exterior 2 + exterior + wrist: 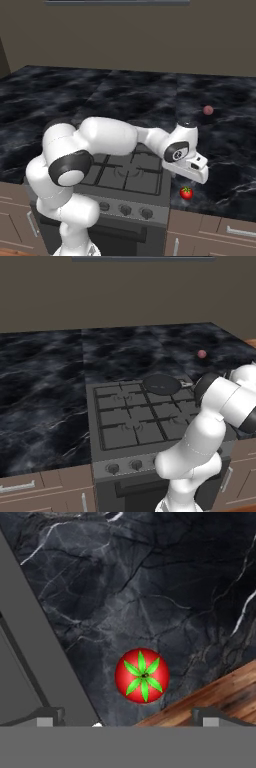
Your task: Place the pan on the rear right burner on the stove. Then place the tomato and the onion in the pan and turn on the rear right burner.
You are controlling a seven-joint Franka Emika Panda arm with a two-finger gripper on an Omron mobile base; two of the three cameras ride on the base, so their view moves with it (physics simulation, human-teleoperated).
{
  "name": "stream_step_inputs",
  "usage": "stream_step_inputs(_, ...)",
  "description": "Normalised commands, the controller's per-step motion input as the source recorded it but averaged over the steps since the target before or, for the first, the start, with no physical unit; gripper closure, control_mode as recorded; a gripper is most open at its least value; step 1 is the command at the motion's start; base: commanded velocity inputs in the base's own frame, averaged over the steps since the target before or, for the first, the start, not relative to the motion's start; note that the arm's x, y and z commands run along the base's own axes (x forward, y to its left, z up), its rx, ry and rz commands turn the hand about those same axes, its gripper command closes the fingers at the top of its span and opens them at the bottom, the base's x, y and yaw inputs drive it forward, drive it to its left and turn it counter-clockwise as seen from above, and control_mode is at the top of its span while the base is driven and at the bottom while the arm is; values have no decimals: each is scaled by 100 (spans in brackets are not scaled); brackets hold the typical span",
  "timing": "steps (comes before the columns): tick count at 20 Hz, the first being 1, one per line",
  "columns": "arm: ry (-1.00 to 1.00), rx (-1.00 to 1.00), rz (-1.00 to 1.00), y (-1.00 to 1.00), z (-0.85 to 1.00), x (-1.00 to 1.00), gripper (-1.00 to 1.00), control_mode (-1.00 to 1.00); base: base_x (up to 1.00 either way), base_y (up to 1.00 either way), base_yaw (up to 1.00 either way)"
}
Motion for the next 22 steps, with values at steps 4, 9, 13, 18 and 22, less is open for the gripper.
stream_step_inputs(4, -2, 0, 0, -7, -15, 0, -100, -100, 0, 0, 0)
stream_step_inputs(9, -3, 0, -1, -8, -16, -2, -100, -100, 0, 0, 0)
stream_step_inputs(13, -2, 0, -2, -11, -13, -1, -100, -100, 0, 0, 0)
stream_step_inputs(18, -1, 0, 0, -5, -15, 0, -100, -100, 0, 0, 0)
stream_step_inputs(22, 0, 0, 0, 0, -14, 0, -100, -100, 0, 0, 0)
